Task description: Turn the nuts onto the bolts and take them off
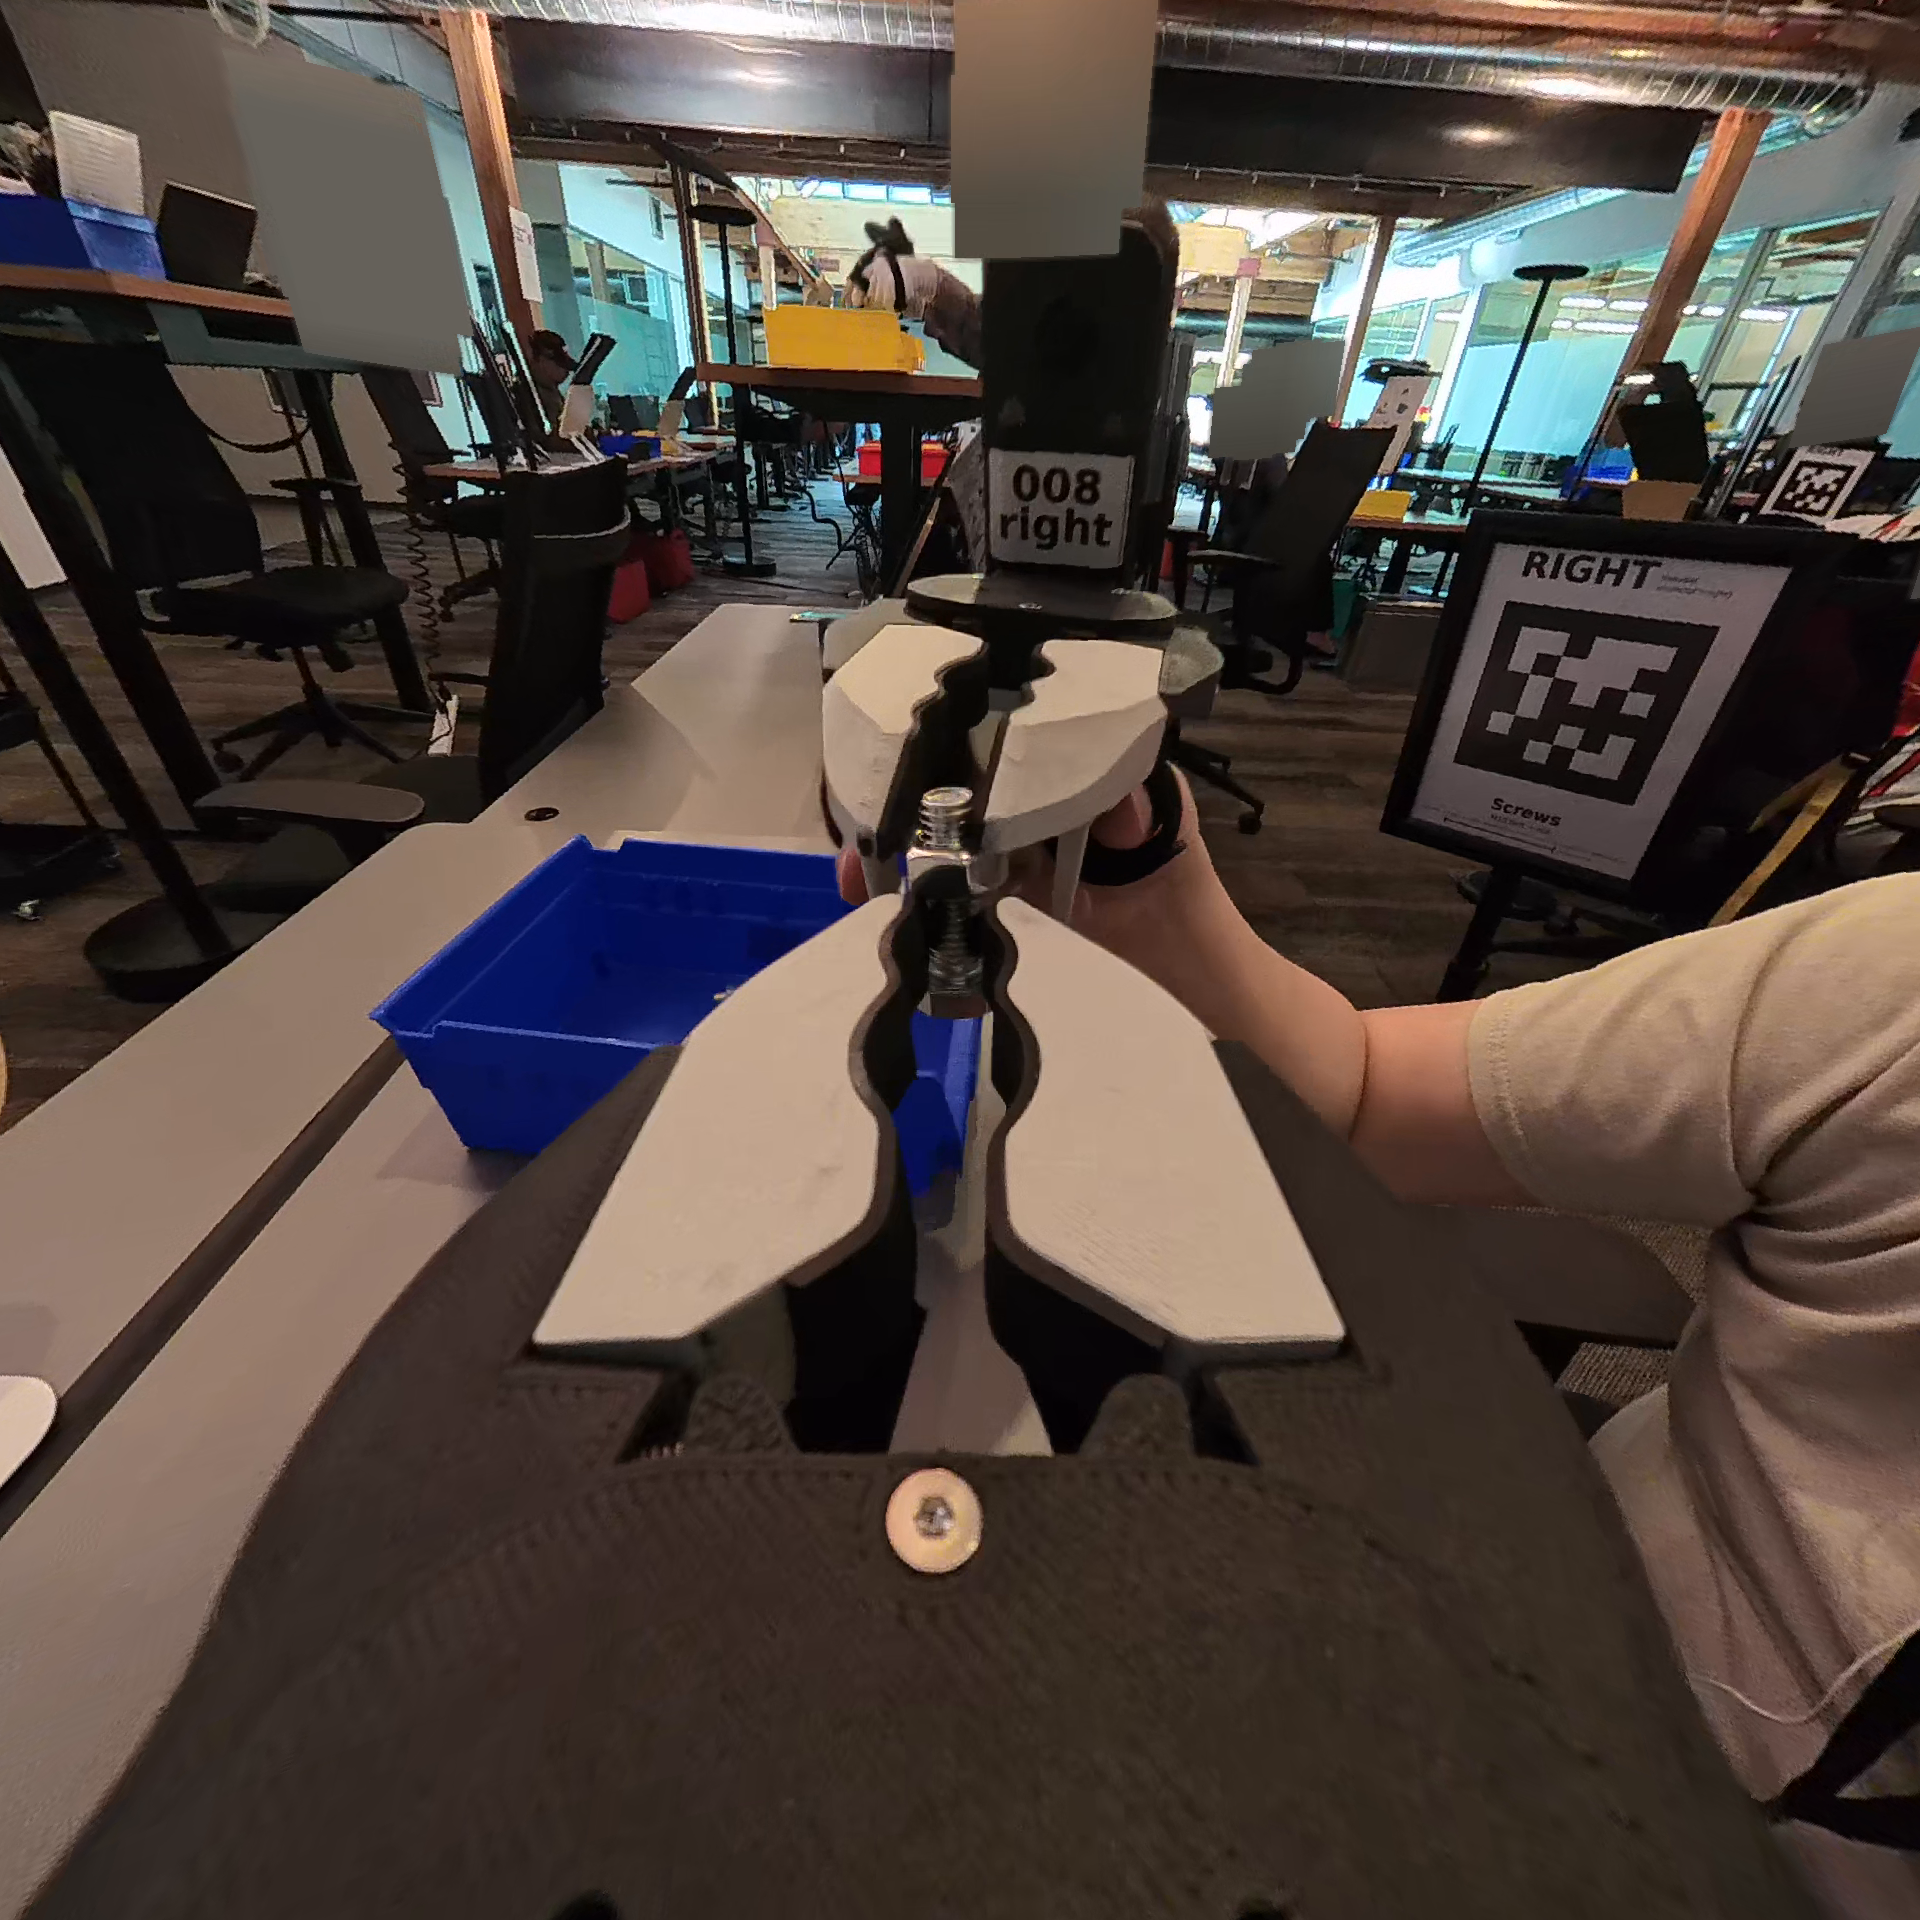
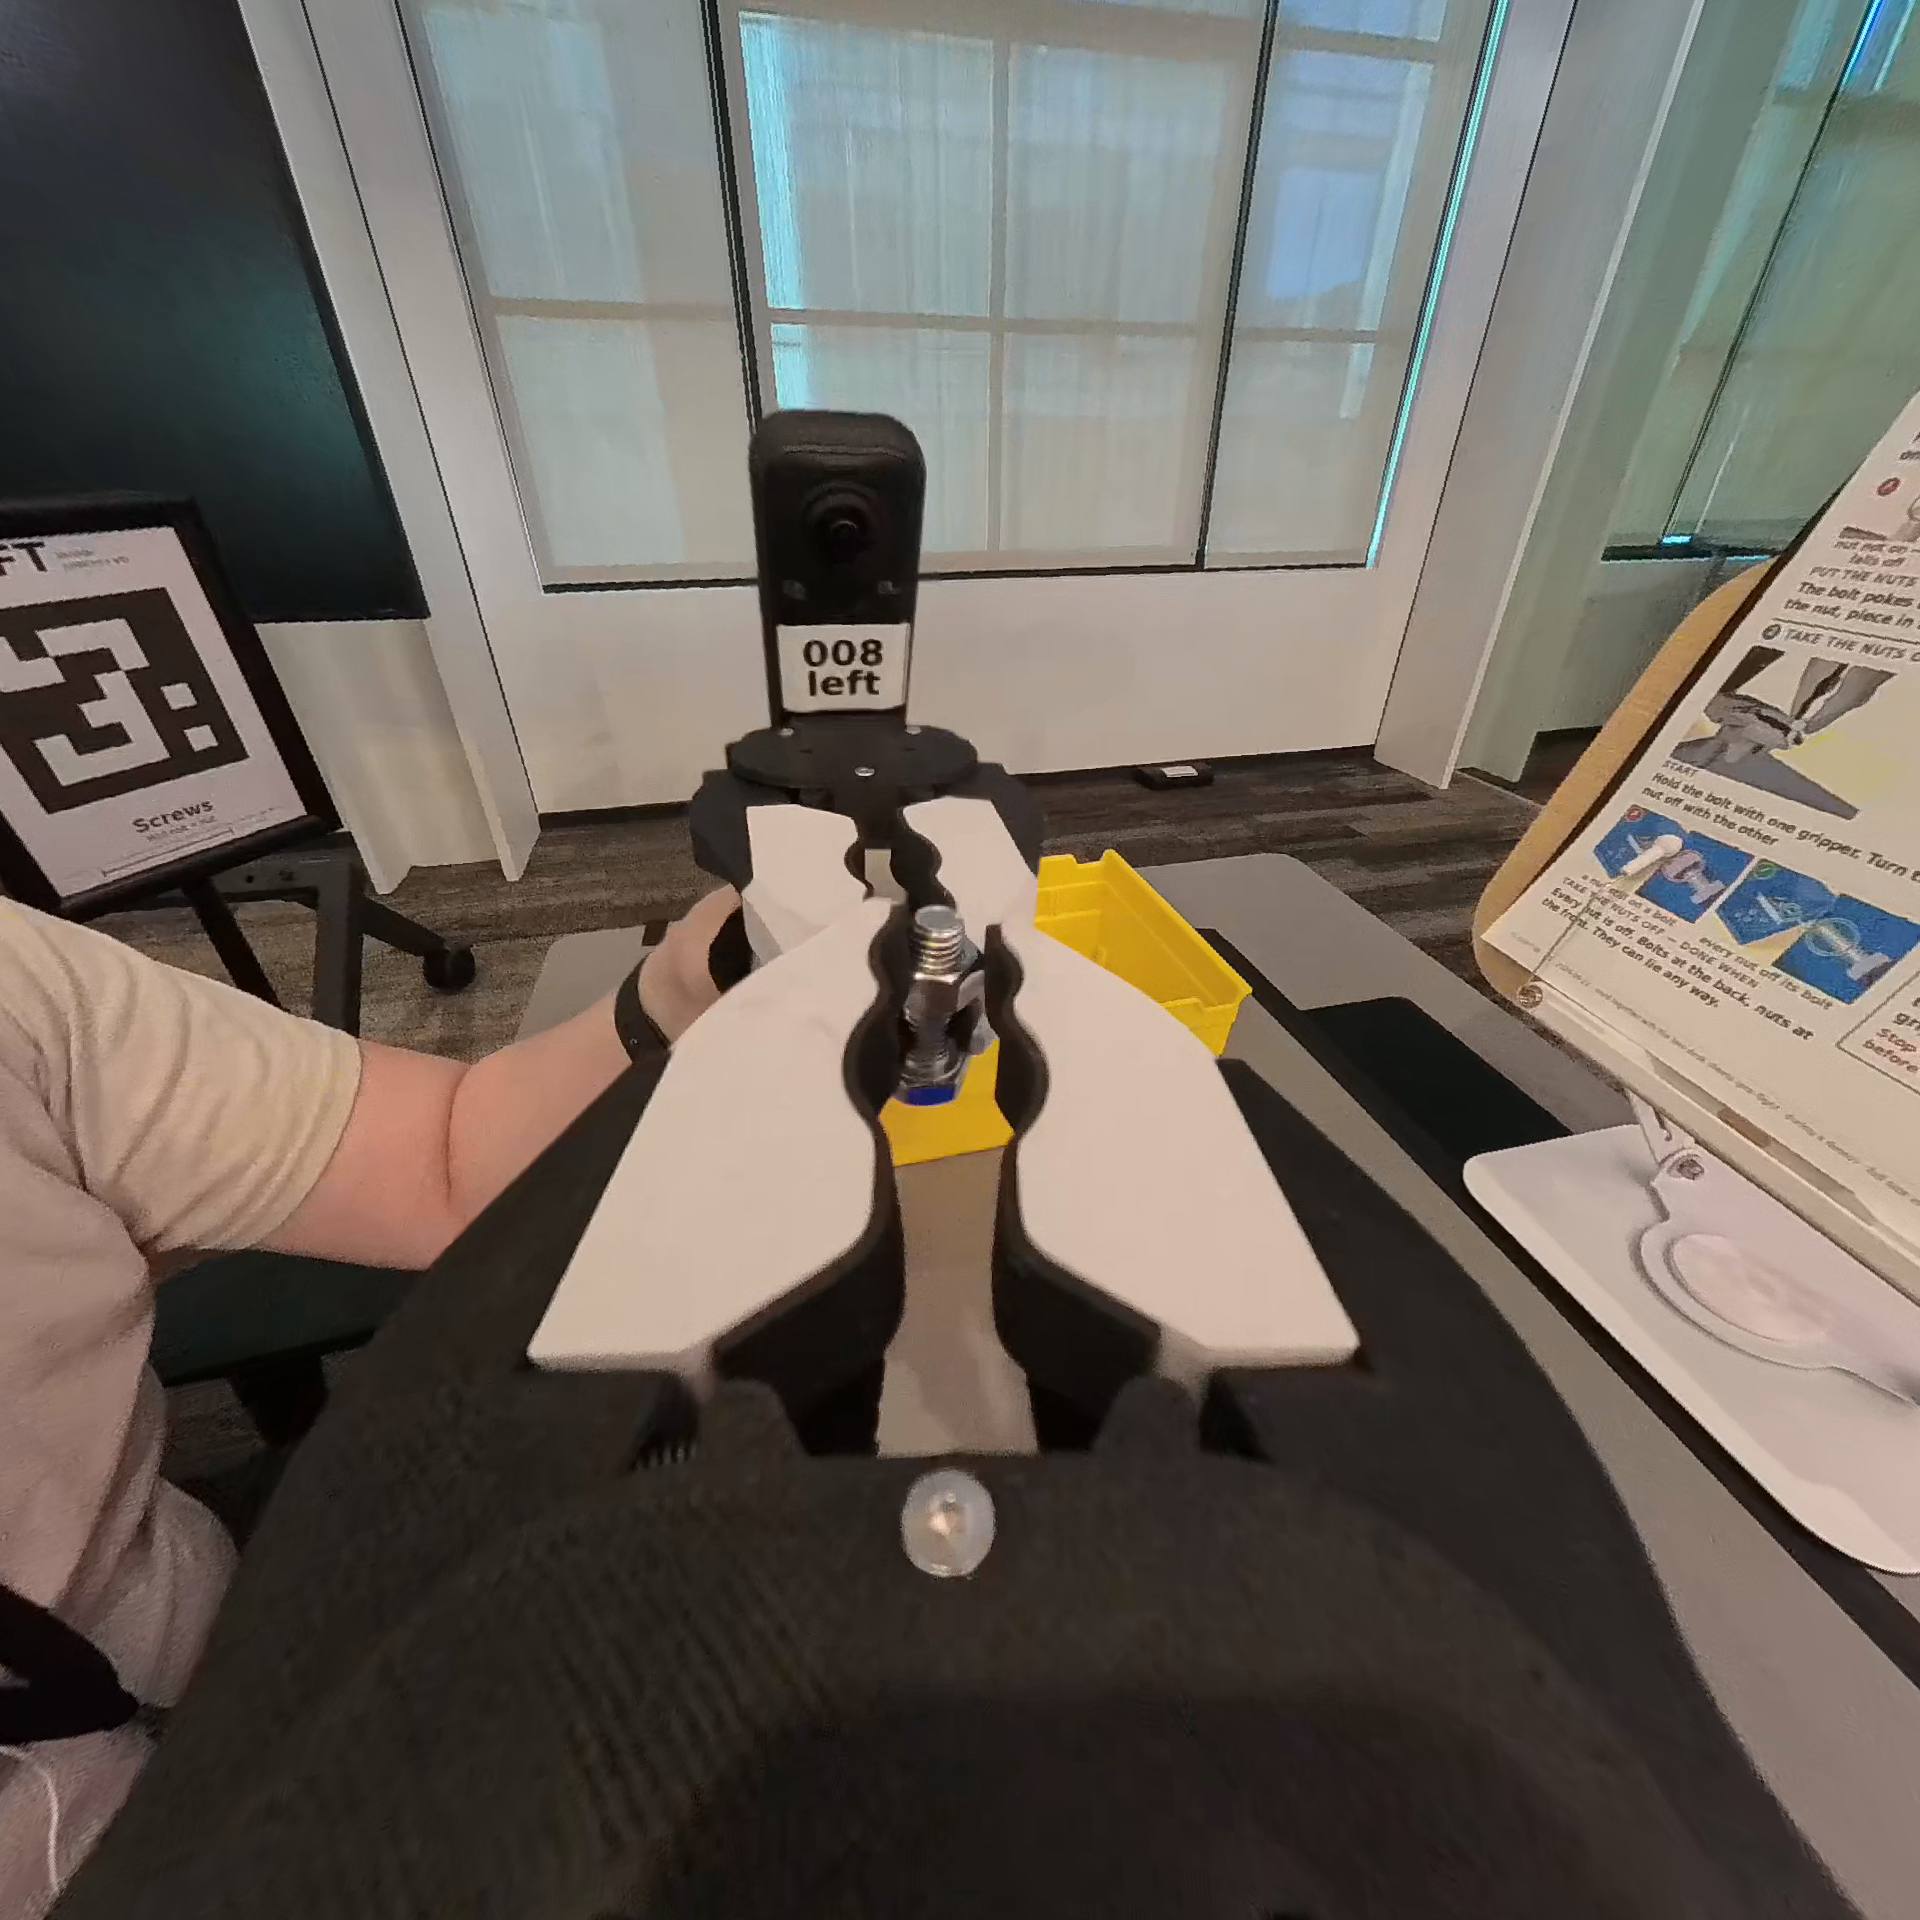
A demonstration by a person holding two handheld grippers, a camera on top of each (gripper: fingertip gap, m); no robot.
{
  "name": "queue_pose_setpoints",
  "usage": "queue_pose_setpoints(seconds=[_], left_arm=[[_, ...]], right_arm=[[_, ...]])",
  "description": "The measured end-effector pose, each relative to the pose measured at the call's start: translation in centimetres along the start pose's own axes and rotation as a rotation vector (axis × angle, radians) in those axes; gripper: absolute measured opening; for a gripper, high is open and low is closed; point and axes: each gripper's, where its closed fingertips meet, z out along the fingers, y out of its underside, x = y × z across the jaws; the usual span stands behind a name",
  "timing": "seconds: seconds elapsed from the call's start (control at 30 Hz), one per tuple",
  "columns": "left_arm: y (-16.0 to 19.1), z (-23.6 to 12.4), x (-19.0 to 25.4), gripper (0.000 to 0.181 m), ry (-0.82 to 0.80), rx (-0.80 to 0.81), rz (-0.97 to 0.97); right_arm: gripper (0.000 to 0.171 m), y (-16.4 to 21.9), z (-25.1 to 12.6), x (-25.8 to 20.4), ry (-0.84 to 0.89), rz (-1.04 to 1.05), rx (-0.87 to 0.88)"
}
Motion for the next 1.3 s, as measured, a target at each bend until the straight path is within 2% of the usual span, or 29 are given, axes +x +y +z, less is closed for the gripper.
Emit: queue_pose_setpoints(seconds=[0.07,0.13,0.17,0.27,0.47,0.63,0.77,0.9,1.07,1.13,1.2,1.3], left_arm=[[-0.4,0.0,-0.1,0.018,-0.003,0.035,-0.005],[-0.8,-0.4,-1.0,0.050,-0.051,0.061,-0.043],[-1.0,-0.8,-1.4,0.054,-0.068,0.068,-0.061],[-1.7,-1.9,-1.1,0.042,-0.042,0.093,-0.079],[-1.5,-2.2,-0.6,0.039,-0.047,0.040,-0.036],[-0.7,-1.7,-0.6,0.039,-0.041,-0.001,-0.052],[-0.3,-1.7,-0.6,0.033,-0.015,-0.021,-0.098],[0.1,-2.0,-1.4,0.035,-0.052,-0.041,-0.117],[0.4,-3.1,-2.0,0.033,-0.084,-0.078,-0.137],[0.1,-4.1,-2.4,0.035,-0.129,-0.082,-0.129],[-0.5,-5.5,-3.1,0.037,-0.195,-0.072,-0.121],[-0.6,-9.2,-4.9,0.041,-0.402,-0.134,-0.087]], right_arm=[[0.013,-0.1,-0.4,0.4,0.015,0.006,-0.005],[0.013,-0.2,-1.8,1.7,0.070,-0.013,-0.024],[0.014,-0.2,-2.9,2.9,0.122,-0.019,-0.040],[0.014,2.5,-8.2,8.2,0.343,0.032,-0.221],[0.013,13.8,-18.0,15.6,0.606,0.506,-0.564],[0.014,23.3,-21.3,17.4,0.685,0.766,-0.840],[0.015,27.2,-21.1,17.3,0.659,0.888,-0.938],[0.016,28.7,-21.9,17.7,0.727,0.871,-1.035],[0.016,28.1,-21.7,17.9,0.705,0.865,-1.020],[0.015,26.4,-21.5,18.4,0.711,0.786,-0.971],[0.023,23.9,-21.5,18.9,0.735,0.708,-0.898],[0.034,20.1,-23.9,18.7,0.837,0.555,-0.878]])
